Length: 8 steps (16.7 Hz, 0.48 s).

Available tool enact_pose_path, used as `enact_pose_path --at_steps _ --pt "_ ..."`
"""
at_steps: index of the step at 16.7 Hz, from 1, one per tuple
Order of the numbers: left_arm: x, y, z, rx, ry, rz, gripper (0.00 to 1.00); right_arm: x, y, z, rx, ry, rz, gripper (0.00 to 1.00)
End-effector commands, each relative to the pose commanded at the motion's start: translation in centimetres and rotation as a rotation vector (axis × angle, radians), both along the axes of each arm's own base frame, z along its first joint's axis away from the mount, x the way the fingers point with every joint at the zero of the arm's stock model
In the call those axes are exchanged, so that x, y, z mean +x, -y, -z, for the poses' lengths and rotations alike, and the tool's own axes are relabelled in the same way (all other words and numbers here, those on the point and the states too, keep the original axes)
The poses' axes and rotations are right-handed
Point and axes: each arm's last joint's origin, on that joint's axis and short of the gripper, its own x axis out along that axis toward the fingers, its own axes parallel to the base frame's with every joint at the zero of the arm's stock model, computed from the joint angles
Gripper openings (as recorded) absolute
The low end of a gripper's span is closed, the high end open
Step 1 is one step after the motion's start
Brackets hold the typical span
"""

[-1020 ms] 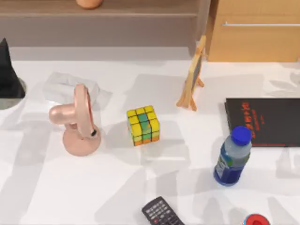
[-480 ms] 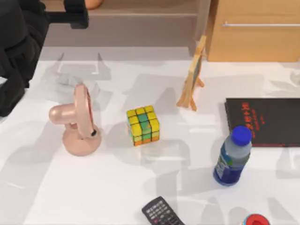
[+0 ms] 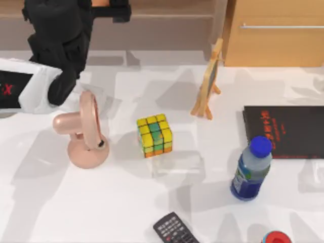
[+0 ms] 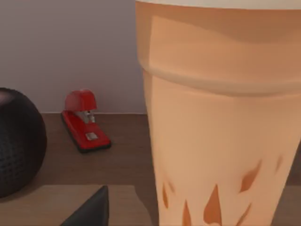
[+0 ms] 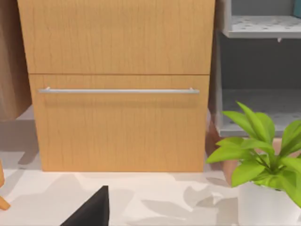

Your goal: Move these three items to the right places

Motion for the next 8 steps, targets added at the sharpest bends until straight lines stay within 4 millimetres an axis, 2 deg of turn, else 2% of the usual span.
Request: enact_pose_path --at_steps 6,8 --pt "0.09 -0.17 0.07 0.001 -0.002 -0.003 1.0 0.0 0.0 0.0 0.0 0.0 0.0 1.0" --pt "0.89 -0.02 0.02 0.0 -0.001 -0.001 1.0 0.0 0.0 0.0 0.0 0.0 0.0 1.0"
